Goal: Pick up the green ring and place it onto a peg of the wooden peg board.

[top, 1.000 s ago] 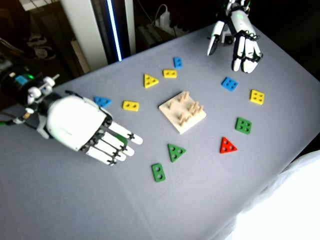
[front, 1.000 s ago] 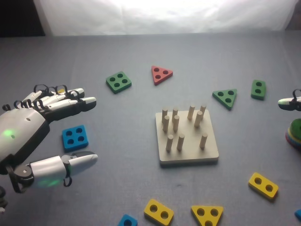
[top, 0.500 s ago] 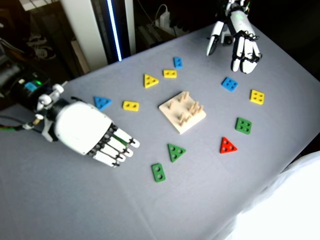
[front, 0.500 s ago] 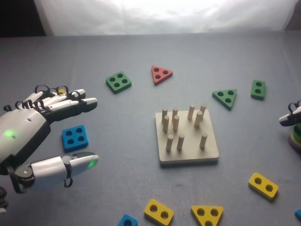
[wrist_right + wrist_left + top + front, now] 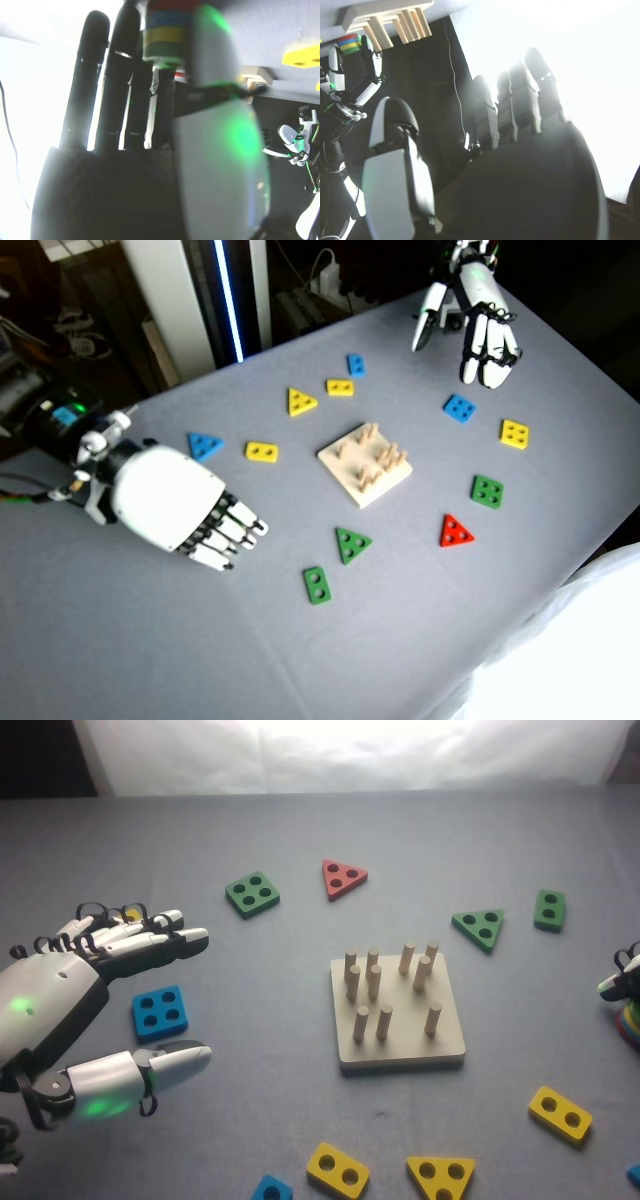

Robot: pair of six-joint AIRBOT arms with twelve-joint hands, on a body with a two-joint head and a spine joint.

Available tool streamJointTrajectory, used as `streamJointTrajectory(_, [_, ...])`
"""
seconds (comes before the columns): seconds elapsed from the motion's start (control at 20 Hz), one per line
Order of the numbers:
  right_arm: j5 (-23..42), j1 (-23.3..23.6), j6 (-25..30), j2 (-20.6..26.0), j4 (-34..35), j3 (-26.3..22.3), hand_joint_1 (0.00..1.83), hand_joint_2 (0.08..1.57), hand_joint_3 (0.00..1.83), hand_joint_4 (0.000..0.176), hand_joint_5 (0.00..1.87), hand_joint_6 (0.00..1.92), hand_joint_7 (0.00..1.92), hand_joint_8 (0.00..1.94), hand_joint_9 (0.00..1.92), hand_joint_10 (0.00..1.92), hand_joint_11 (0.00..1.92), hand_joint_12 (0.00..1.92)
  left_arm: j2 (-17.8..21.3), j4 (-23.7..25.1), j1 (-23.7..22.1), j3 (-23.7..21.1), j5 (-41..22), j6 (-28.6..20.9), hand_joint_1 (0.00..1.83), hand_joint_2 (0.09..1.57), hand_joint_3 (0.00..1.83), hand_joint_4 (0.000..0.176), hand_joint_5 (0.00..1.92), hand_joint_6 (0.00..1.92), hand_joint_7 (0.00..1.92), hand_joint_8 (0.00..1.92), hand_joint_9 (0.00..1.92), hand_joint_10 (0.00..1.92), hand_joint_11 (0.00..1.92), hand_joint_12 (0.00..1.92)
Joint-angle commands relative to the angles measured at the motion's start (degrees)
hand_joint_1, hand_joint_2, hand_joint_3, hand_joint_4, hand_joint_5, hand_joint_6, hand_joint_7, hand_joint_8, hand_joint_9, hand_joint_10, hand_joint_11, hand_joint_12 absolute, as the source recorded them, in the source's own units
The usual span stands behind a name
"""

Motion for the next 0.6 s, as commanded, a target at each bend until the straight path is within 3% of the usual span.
streamJointTrajectory(0.0, [5.4,0.7,-0.1,0.1,0.6,0.4,1.40,1.11,0.00,0.000,0.87,0.69,0.95,1.05,0.98,1.21,0.55,1.21,-0.3,1.2,-0.3,0.1,-7.5,-0.6,0.70,1.08,0.00,0.013,0.49,0.00,0.29,0.00,0.28,0.00,0.00,0.81])
streamJointTrajectory(0.05, [5.4,0.8,-0.1,0.1,0.5,0.4,1.38,1.11,0.00,0.000,0.97,0.78,1.01,0.98,0.92,1.30,0.58,1.41,-0.3,1.2,-0.2,0.1,-7.6,-0.7,0.70,1.08,0.00,0.014,0.49,0.00,0.29,0.00,0.28,0.00,0.00,0.82])
streamJointTrajectory(0.25, [5.4,1.0,-0.1,0.1,-0.1,0.3,1.39,1.07,0.00,0.000,1.09,0.74,1.04,0.86,0.97,1.15,0.72,1.31,-0.3,1.1,-0.1,0.1,-7.7,-0.8,0.71,1.08,0.00,0.000,0.49,0.00,0.29,0.00,0.30,0.00,0.00,0.87])
streamJointTrajectory(0.3, [5.4,1.3,-0.1,0.2,-0.6,0.1,1.39,1.06,0.00,0.000,1.22,0.45,1.03,0.88,0.98,1.22,0.76,1.38,-0.3,1.1,-0.1,0.1,-7.7,-0.9,0.72,1.08,0.00,0.007,0.49,0.00,0.30,0.00,0.29,0.00,0.00,0.88])
streamJointTrajectory(0.35, [5.4,1.8,-0.1,0.2,-1.1,0.0,1.39,1.06,0.00,0.000,1.22,0.45,1.03,0.88,0.98,1.22,0.76,1.38,-0.3,1.1,0.0,0.1,-7.8,-0.9,0.72,1.08,0.00,0.007,0.49,0.00,0.30,0.00,0.29,0.00,0.00,0.88])
streamJointTrajectory(0.4, [5.5,2.8,-0.1,0.2,-2.2,-0.3,1.39,1.05,0.00,0.000,1.17,0.60,1.10,0.65,1.03,1.14,0.85,1.23,-0.3,1.0,0.2,0.1,-7.9,-1.0,0.72,1.08,0.00,0.014,0.48,0.00,0.29,0.00,0.30,0.00,0.00,0.88])
streamJointTrajectory(0.55, [6.1,5.1,-0.1,0.2,-4.8,-0.8,1.39,1.04,0.00,0.000,1.16,0.63,1.12,0.61,1.05,1.10,0.88,1.22,-0.3,0.9,0.4,0.1,-8.0,-1.1,0.73,1.08,0.00,0.015,0.48,0.00,0.28,0.00,0.28,0.00,0.00,0.84])
